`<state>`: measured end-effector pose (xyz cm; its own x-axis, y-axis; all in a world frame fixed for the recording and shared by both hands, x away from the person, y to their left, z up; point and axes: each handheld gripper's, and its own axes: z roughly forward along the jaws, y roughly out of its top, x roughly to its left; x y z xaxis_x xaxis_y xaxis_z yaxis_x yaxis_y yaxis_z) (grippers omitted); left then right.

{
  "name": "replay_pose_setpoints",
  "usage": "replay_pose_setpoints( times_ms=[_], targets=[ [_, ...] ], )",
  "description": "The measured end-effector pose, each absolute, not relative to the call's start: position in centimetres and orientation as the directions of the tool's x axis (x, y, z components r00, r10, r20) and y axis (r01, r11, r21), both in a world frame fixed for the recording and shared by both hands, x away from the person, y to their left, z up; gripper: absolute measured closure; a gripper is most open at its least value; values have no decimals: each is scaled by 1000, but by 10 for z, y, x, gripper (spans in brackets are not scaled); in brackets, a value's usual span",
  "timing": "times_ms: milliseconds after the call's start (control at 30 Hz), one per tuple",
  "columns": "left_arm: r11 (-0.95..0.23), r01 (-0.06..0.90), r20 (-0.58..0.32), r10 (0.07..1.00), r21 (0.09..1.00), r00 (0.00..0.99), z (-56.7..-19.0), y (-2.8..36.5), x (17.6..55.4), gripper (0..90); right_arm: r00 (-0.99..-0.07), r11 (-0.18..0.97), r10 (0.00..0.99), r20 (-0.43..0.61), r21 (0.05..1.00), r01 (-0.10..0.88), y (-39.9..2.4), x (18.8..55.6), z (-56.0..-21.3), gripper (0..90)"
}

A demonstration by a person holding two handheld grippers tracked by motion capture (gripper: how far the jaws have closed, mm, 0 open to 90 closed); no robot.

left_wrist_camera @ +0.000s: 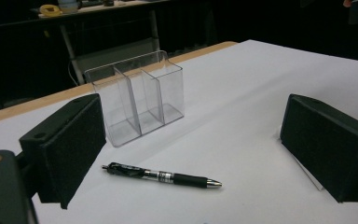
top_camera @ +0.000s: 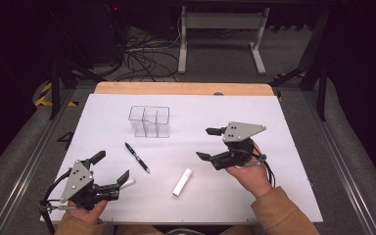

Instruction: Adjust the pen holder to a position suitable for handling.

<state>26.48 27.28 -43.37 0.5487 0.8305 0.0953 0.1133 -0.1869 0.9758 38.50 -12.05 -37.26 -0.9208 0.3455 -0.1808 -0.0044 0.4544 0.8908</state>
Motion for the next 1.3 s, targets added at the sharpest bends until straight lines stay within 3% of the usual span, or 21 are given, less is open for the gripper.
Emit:
replay_pose_setpoints(
  times_ms=[900,1300],
  targets=[
    [-185,119,88,825,976,558,-433,273,268,75,-929,644,272,-249,765,-17,-46,435,-372,373],
    [-186,122,87,825,975,558,-434,274,269,75,-942,690,267,-201,722,41,-16,457,-379,401]
  ],
)
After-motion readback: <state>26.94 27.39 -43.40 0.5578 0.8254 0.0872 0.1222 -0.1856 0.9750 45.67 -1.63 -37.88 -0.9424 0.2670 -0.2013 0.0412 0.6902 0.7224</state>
